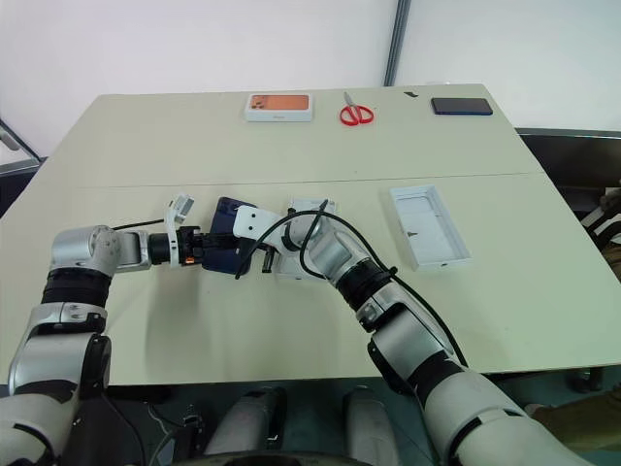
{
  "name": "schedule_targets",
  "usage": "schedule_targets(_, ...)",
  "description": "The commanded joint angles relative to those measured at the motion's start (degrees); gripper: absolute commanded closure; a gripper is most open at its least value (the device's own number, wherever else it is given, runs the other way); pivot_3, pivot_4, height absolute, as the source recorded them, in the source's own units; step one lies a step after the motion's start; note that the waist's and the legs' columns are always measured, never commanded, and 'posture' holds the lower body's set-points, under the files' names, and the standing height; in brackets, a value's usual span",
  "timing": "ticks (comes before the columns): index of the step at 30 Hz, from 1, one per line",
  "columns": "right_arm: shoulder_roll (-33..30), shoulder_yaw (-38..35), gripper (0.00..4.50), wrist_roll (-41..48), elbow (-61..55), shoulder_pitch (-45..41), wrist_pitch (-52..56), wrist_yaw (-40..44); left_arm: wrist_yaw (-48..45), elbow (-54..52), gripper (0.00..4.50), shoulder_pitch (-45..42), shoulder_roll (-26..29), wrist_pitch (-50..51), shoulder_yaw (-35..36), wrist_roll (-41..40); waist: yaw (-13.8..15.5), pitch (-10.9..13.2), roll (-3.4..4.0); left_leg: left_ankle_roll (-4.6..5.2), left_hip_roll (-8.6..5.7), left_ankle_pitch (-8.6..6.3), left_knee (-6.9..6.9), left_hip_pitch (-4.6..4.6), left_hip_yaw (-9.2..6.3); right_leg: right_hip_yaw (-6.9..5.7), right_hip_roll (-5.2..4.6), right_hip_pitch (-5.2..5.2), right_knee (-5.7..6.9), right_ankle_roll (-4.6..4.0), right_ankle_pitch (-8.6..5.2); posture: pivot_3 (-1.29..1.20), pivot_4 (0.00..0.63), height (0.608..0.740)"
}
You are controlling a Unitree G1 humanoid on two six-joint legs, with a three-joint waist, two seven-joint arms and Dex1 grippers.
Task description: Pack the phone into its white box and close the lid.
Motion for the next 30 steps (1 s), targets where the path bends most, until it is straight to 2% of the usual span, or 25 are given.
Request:
schedule_targets(1, 0.76, 0.48, 4.46, -0.23, -0.99, -0.26, -0.41, 0.16, 1.67, 1.6, 1.1, 1.06, -0.14, 0.01, 0.98, -0.03, -0.05, 0.0, 0.0, 0.0, 0.0, 0.0, 0.0, 0.0, 0.0, 0.0, 0.0, 0.0, 0.0, 0.0, 0.0, 0.0, 0.15, 0.74)
schedule_targets(5, 0.72, 0.52, 4.46, -0.22, -1.2, -0.08, -0.3, 0.16, 2.84, 2.13, 1.1, 1.8, -0.07, -0.43, 2.74, -0.59, -0.43, 0.0, 0.0, 0.0, 0.01, 0.0, -0.01, 0.0, -0.02, 0.0, 0.01, -0.01, 0.01, 0.0, 0.0, 0.0, 0.15, 0.74)
schedule_targets(8, 0.62, 0.61, 4.5, -0.22, -1.57, 0.17, -0.18, 0.28, 3.53, 1.81, 1.97, 2.48, -0.1, 0.3, 3.99, -1.37, -0.94, 0.01, -0.01, 0.0, 0.02, 0.0, -0.03, 0.0, -0.06, 0.0, 0.01, -0.02, 0.02, 0.0, 0.0, 0.0, 0.15, 0.74)
schedule_targets(10, 0.48, 0.71, 4.5, -0.27, -1.75, 0.36, -0.16, 0.36, 3.86, 1.44, 2.93, 2.94, -0.21, 0.37, 4.28, -1.7, -1.16, 0.01, -0.01, 0.0, 0.02, 0.0, -0.08, 0.0, -0.1, 0.01, 0.01, -0.06, 0.02, 0.0, 0.0, 0.0, 0.15, 0.74)
schedule_targets(18, 0.13, 0.8, 4.5, -0.45, -2.33, 0.83, -0.03, 0.63, 5.28, 1.39, 2.93, 4.39, -0.57, 0.85, 6.69, -3.7, -1.23, 0.02, -0.03, -0.01, 0.03, 0.0, -0.15, -0.06, -0.06, 0.08, 0.01, -0.18, 0.01, 0.0, 0.0, 0.0, 0.15, 0.74)
schedule_targets(20, 0.18, 0.82, 4.5, -0.43, -2.49, 0.93, 0.02, 0.66, 6.4, 1.42, 3.49, 4.5, -0.67, 0.63, 7.64, -4.16, -1.24, 0.02, -0.03, 0.0, 0.04, 0.0, -0.16, -0.06, -0.06, 0.09, 0.01, -0.18, 0.01, 0.0, 0.0, 0.0, 0.15, 0.74)
schedule_targets(22, 0.21, 0.85, 4.5, -0.44, -2.56, 0.99, 0.06, 0.68, 6.42, 0.67, 4.31, 4.88, -0.64, 0.81, 8.01, -4.91, -1.19, 0.02, -0.04, -0.01, 0.04, 0.0, -0.17, -0.06, -0.06, 0.09, 0.01, -0.19, 0.01, -0.01, 0.0, 0.0, 0.15, 0.74)
schedule_targets(23, 0.23, 0.85, 4.5, -0.44, -2.53, 0.97, 0.05, 0.7, 6.5, 0.29, 4.44, 5.04, -0.55, 1.09, 7.97, -5.16, -1.26, 0.02, -0.04, -0.01, 0.04, 0.0, -0.16, -0.05, -0.07, 0.07, 0.01, -0.15, 0.01, -0.01, 0.0, 0.0, 0.15, 0.74)
schedule_targets(30, 0.31, -0.21, 4.5, 0.47, -2.87, 0.92, -0.92, 0.51, 6.99, 0.05, 4.44, 5.31, -0.82, 3.34, 10.04, -7.56, -1.28, 0.02, -0.04, -0.01, 0.06, 0.0, -0.19, -0.03, -0.05, 0.1, 0.02, -0.18, 0.01, -0.01, 0.0, 0.0, 0.15, 0.74)
